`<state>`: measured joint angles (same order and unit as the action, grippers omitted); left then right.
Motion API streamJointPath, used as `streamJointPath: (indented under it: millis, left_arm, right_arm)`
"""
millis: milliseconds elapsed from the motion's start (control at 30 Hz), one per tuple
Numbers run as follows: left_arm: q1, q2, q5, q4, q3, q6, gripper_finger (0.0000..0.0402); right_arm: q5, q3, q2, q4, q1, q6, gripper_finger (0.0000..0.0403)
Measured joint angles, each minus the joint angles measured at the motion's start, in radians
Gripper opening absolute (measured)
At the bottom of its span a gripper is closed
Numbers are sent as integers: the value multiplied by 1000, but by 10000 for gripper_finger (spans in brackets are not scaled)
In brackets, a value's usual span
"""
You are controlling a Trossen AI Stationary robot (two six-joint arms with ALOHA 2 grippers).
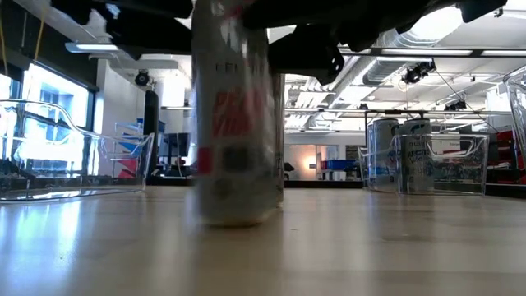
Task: Sort soda cans
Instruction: Put the white-pink soda can into the middle transparent bin
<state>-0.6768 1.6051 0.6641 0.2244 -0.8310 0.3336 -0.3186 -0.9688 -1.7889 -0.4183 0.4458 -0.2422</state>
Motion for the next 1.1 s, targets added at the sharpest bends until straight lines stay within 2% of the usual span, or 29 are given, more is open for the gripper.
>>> streamJointPath:
  millis: [267, 467, 700, 900, 1100]
  left_arm:
    - [-10, 0, 39, -6, 0, 14, 257]
    - [-5, -14, 51, -68, -1, 20, 257]
    - [-20, -68, 48, -147, -1, 77, 257]
    - [10, -73, -46, -161, -1, 149, 257]
    - [40, -71, -106, -159, -1, 164, 266]
  right_arm:
    - [-7, 0, 0, -4, -1, -4, 277]
    - [-13, -1, -51, -87, -2, -3, 277]
    - [-61, 0, -55, -85, -2, -4, 277]
    - [-77, 0, 5, -7, 11, 2, 277]
    - [-95, 0, 45, 123, 27, -99, 277]
